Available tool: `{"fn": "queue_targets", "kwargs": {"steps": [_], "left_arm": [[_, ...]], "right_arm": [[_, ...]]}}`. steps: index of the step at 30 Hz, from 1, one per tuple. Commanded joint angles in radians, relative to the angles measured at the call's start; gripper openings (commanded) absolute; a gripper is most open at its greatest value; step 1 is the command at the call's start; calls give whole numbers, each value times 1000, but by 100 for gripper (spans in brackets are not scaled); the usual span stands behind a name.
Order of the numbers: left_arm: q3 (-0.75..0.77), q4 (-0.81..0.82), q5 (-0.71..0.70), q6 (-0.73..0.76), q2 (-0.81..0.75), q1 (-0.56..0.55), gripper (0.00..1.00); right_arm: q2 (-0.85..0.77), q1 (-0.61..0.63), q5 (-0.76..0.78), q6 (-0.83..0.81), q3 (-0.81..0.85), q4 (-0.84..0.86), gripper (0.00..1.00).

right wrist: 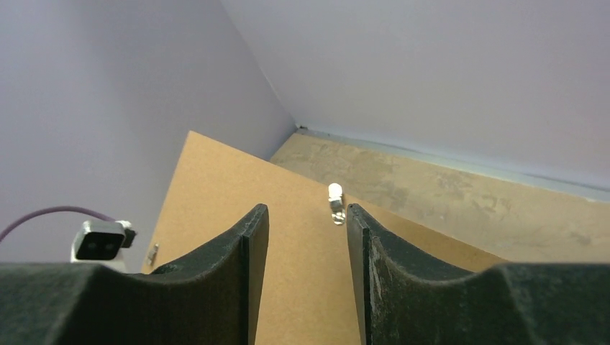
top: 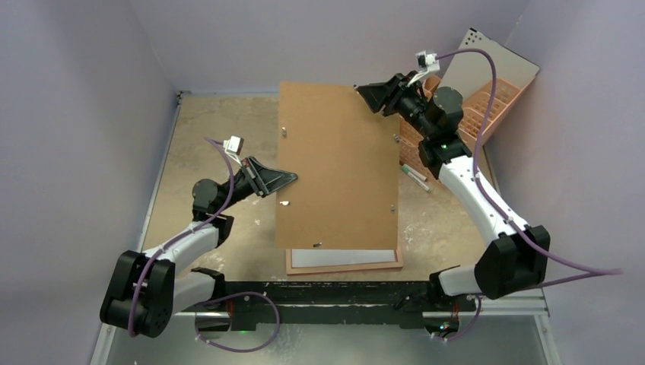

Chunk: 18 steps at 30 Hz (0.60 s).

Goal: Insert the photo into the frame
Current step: Place the photo frame item in the photo frame.

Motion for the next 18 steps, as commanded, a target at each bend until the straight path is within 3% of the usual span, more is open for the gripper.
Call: {"fn": "queue_targets", "kwargs": {"steps": [1, 18], "left_arm": [[8, 114, -1, -20, -14, -7, 0], [5, 109, 26, 2, -5, -12, 0]], "right_arm": [[38, 3, 20, -17, 47, 8, 47], [114, 3, -152, -1, 69, 28, 44]]}}
